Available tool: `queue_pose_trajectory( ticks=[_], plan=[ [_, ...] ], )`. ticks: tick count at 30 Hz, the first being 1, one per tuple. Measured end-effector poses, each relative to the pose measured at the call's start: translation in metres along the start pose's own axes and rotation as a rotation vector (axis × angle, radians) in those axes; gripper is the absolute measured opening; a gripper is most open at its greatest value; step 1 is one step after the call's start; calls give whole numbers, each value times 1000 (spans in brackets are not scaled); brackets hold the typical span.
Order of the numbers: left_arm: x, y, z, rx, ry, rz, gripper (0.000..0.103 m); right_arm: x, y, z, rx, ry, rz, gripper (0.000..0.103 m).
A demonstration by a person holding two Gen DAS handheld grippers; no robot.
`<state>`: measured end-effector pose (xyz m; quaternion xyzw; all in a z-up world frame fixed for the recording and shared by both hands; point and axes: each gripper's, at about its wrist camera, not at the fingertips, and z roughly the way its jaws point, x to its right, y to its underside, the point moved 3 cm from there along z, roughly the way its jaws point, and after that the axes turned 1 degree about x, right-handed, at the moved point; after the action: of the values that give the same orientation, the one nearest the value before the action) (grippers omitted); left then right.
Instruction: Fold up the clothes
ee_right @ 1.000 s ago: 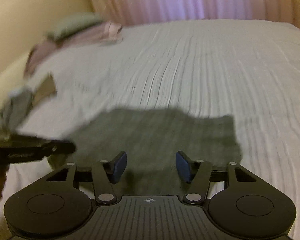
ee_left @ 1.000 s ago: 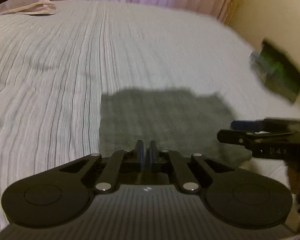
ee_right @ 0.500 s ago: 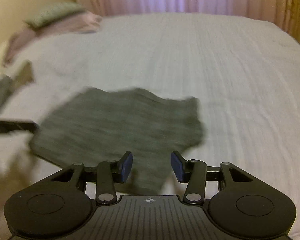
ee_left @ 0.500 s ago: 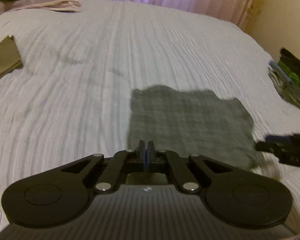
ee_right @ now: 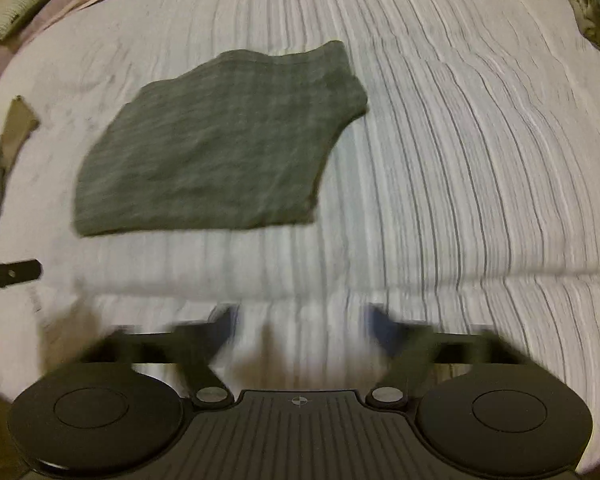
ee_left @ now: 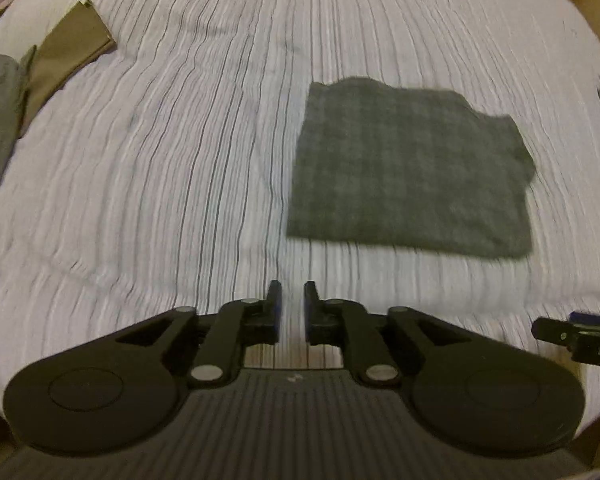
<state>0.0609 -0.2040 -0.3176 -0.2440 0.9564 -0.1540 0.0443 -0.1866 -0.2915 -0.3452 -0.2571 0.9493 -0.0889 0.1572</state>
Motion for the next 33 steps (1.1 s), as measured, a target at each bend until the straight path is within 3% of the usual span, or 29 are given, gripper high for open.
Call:
queue_pose_trajectory(
  ticks=[4, 11, 18, 33],
  plan=[
    [15, 10, -33, -24, -9, 29, 27, -15, 3, -30, -4, -20, -50, 92],
    [32, 7, -85, 35, -25, 84, 35, -24, 3, -75, 34, -44, -58, 92],
    [36, 3, -117, 90, -34, 82, 39, -31, -2, -92, 77, -51, -80, 92],
    [35, -10, -109, 65, -27, 98, 42, -33, 0, -81, 57, -36, -53, 92]
  ],
)
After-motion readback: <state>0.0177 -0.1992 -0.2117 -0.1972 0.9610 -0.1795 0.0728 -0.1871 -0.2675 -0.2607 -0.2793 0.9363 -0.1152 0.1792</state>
